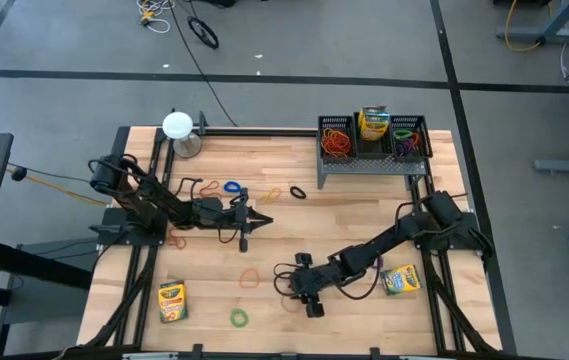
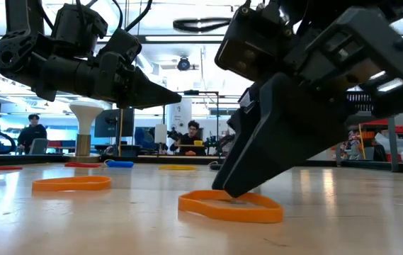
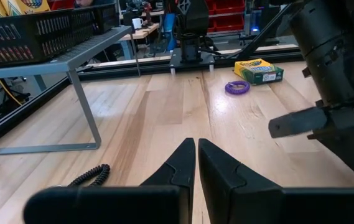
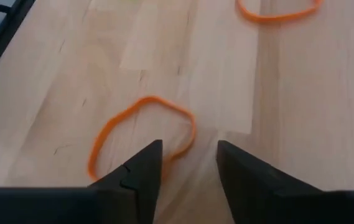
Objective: Pick & Place Office Desk Supplies
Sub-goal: Put the orange rubber band into the left black bin on the shelf
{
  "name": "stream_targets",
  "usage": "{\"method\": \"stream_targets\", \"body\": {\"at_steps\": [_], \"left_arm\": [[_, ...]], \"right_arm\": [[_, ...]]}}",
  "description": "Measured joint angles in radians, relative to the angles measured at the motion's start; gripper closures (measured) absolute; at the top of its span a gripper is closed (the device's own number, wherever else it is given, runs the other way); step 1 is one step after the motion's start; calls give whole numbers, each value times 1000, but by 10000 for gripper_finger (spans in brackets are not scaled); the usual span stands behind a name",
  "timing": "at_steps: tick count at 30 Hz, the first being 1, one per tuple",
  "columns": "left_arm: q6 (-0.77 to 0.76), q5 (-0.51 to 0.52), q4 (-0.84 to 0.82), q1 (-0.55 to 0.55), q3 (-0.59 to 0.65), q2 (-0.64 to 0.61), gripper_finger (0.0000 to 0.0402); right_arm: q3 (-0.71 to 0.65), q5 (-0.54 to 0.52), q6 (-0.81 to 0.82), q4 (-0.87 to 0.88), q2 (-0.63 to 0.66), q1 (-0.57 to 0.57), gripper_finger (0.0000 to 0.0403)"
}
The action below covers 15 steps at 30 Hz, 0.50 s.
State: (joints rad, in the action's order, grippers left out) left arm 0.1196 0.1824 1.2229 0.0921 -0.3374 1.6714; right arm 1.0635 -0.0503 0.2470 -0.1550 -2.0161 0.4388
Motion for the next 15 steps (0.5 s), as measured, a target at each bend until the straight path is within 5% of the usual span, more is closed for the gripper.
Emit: {"method": "stream_targets", "body": {"at_steps": [15], "left_arm": [[0,0,0,0,0,0,376]], "right_arm": [[1,33,-73,8,-10,-6,390]]}}
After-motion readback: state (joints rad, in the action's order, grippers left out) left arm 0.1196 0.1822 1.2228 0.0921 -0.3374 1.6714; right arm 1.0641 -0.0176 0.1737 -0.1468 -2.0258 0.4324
